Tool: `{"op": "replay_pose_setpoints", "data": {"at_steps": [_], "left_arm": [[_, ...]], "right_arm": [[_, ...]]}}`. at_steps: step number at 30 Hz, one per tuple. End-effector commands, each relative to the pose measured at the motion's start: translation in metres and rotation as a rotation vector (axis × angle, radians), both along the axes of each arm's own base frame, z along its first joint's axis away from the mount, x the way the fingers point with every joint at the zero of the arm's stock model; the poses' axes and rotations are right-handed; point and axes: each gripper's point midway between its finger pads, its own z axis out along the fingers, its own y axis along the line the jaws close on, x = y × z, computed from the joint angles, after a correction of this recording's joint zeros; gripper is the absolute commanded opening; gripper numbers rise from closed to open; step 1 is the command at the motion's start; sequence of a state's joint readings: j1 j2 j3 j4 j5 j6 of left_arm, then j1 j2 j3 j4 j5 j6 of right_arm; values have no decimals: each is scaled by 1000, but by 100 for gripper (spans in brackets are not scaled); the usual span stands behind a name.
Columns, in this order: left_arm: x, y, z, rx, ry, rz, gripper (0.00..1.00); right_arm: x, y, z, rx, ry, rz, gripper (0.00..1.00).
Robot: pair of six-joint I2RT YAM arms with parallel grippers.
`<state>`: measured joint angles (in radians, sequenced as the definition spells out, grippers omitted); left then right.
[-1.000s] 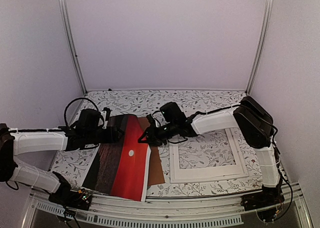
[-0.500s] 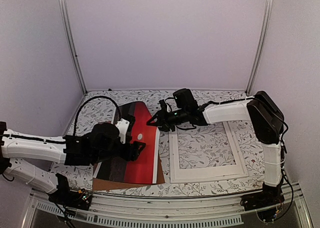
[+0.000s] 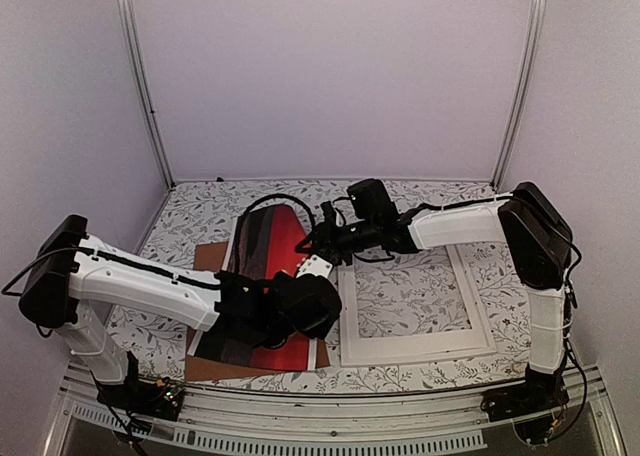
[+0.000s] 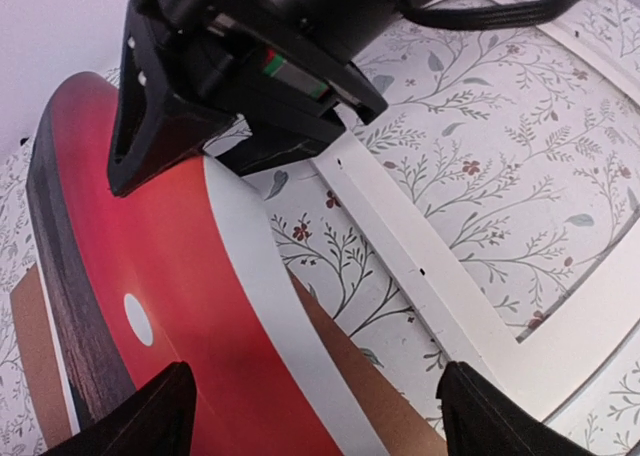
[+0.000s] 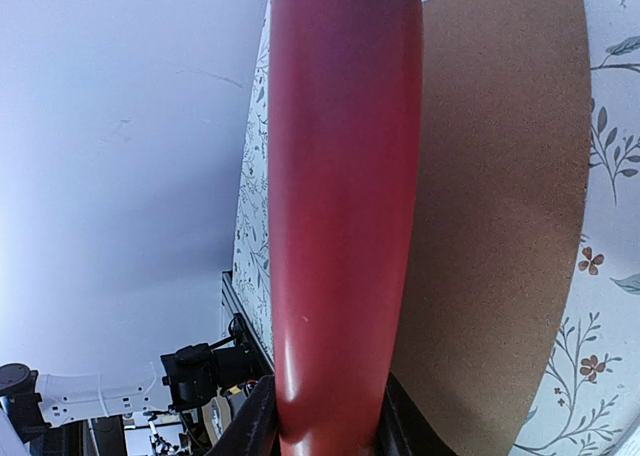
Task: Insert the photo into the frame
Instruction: Pass from the right arm to the left
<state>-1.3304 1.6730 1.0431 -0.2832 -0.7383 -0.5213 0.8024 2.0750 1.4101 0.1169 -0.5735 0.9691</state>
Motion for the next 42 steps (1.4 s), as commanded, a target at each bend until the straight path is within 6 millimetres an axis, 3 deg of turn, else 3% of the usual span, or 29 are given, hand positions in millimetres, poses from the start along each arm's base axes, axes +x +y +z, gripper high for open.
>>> {"op": "replay_pose_setpoints", "data": {"at_steps": [1,4,8,19,24,32,39,42], "left_arm": [[4,12,7,36,-35,93,87],[6,19,1,90,-37,131,84],[7,19,-8,133,-29,140,73],[5,18,4,128,-27,111,27],[6,23,13,142,-38,103,1],[20,51,34,178,-72,102,0],[32,78,74,101,-80,71,0],[34,85,95,30,-81,30,0]], "right_arm": [[3,-5,23,22,-37,-20,31],[3,-5,25,25,-41,-20,31],[4,-6,26,25,-42,-23,31],[7,-9,25,5,-52,-41,34],[7,-12,23,-3,-53,-40,44],[14,-31,26,-16,-63,-56,56],[30,-75,45,-74,-143,-128,70],[33,-93,66,-89,-210,-156,78]]}}
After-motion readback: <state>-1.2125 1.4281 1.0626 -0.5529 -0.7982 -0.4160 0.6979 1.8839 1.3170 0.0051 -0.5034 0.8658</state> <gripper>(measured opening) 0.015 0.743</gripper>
